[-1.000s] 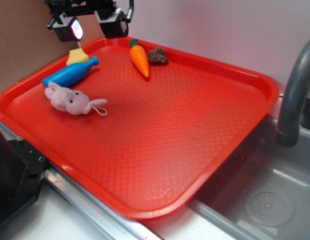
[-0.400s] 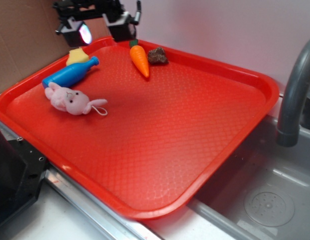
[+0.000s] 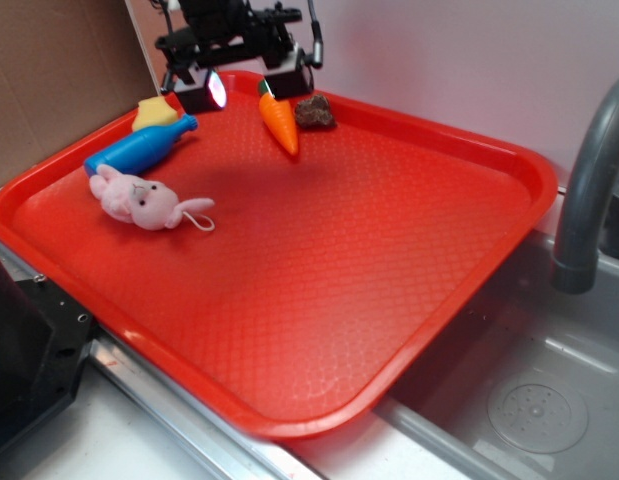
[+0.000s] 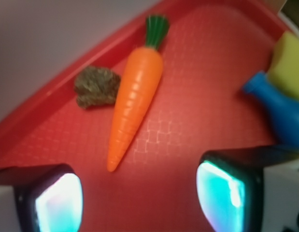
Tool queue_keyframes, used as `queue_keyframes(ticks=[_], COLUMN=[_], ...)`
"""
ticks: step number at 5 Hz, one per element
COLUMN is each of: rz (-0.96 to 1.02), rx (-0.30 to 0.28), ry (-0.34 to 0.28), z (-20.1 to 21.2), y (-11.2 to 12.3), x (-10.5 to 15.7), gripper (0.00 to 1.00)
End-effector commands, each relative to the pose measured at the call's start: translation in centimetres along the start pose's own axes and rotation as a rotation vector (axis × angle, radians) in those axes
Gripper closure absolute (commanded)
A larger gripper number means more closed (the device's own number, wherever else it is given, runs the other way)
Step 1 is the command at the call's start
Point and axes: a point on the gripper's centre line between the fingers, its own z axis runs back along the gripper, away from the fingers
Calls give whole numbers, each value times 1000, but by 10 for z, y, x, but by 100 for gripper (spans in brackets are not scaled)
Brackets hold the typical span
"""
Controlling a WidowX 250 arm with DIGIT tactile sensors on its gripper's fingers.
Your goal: Grab the carrot.
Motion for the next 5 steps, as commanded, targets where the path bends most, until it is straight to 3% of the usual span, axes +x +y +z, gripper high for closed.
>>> queue_keyframes(ticks=[1,4,5], rz=[15,8,3], rx=[7,57,67], ry=[-15,57,68], z=[-16,-53,-51], y=[-1,6,25], x=[33,38,33], gripper=[0,0,35])
